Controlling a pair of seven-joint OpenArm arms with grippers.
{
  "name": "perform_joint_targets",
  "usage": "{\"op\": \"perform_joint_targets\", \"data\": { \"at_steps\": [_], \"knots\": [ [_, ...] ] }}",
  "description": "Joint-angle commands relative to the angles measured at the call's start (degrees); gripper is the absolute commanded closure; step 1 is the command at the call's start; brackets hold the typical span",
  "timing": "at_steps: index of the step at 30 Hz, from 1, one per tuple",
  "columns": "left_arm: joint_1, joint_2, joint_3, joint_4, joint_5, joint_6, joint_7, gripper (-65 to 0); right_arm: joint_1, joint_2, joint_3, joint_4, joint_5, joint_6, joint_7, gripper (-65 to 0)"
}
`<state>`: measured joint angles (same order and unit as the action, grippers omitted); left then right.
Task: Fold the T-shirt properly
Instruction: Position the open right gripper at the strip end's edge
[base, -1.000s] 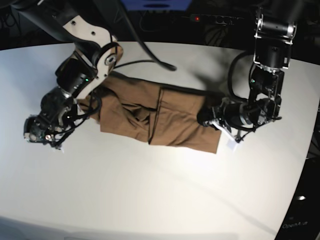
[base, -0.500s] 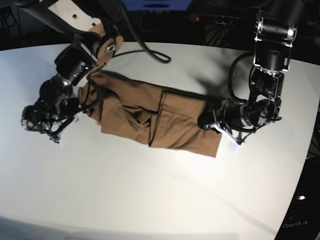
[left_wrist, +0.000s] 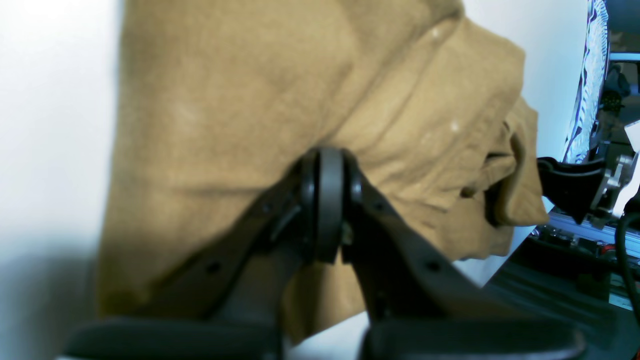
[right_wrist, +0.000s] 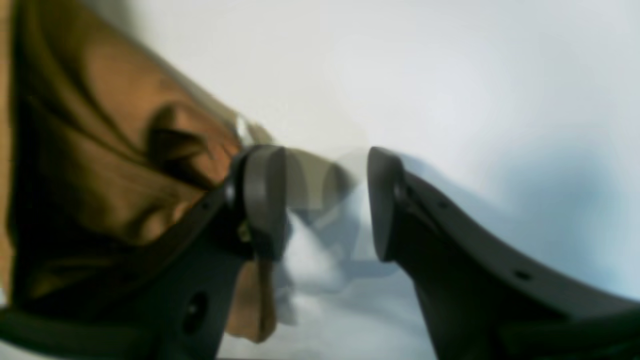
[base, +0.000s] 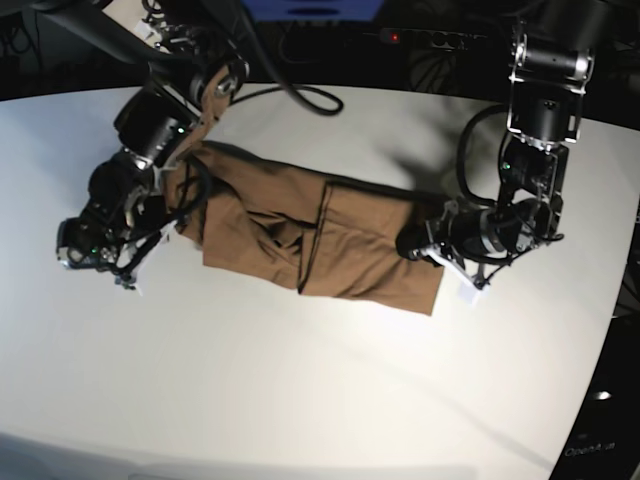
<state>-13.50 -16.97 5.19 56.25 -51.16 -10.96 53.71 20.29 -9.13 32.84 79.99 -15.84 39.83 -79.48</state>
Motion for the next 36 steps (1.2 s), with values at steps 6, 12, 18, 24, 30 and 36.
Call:
{"op": "perform_joint_targets", "data": {
  "at_steps": [6,12,18,24,30,36],
  "knots": [
    [1.15,-1.18,0.48,-1.52,9.88,5.20,1.54,-2.3,1.38,0.13,-1.68,0.59,-3.37,0.17,-0.52,-24.7],
    [1.15,-1.18,0.48,-1.52,9.88,5.20,1.54,-2.3,1.11,0.13,-8.09,6.30,-5.04,0.17,-0.52,-24.7],
    [1.06,-1.18,0.48,-1.52,9.88,5.20,1.54,-2.3,3.31,0.13,-8.44,2.87,-5.04,0.17,-0.52,-24.7],
    [1.06,-1.18,0.48,-1.61,9.88,5.20,1.19,-2.3,5.68,0.13,-8.18,-0.38,-5.04,0.17,-0.52,-24.7],
    [0.97,-1.01,0.48,-1.61,9.88,5.20,1.36,-2.3,6.65,0.13,-8.09,-3.99,-4.78,0.17,-0.52,-24.7],
    [0.97,-1.01,0.48,-1.61,9.88,5.29,1.54,-2.3,5.07,0.13,-8.36,-5.57,-4.78,0.17,-0.52,-24.7]
  ]
}}
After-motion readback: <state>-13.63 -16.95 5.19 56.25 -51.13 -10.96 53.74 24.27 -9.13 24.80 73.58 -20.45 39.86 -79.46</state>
